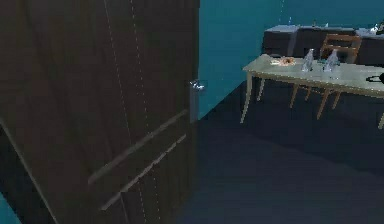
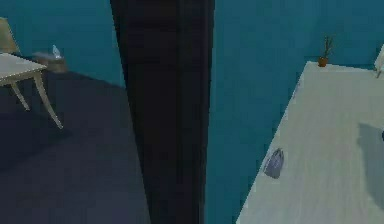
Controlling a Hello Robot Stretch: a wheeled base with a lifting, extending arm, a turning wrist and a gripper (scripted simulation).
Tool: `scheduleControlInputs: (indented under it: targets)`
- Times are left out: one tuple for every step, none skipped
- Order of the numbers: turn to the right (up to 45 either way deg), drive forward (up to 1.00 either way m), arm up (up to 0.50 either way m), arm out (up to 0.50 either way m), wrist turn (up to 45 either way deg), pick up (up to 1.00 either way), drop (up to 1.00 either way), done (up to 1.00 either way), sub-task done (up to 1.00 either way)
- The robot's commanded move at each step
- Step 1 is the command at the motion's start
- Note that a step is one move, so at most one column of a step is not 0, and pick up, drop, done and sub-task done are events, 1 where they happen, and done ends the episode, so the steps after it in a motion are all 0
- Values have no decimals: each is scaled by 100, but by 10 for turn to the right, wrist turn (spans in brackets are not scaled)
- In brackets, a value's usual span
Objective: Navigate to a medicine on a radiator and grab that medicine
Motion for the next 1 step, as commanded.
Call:
scheduleControlInputs:
  targets:
    - [330,0,0,0,0,0,0,0,0]
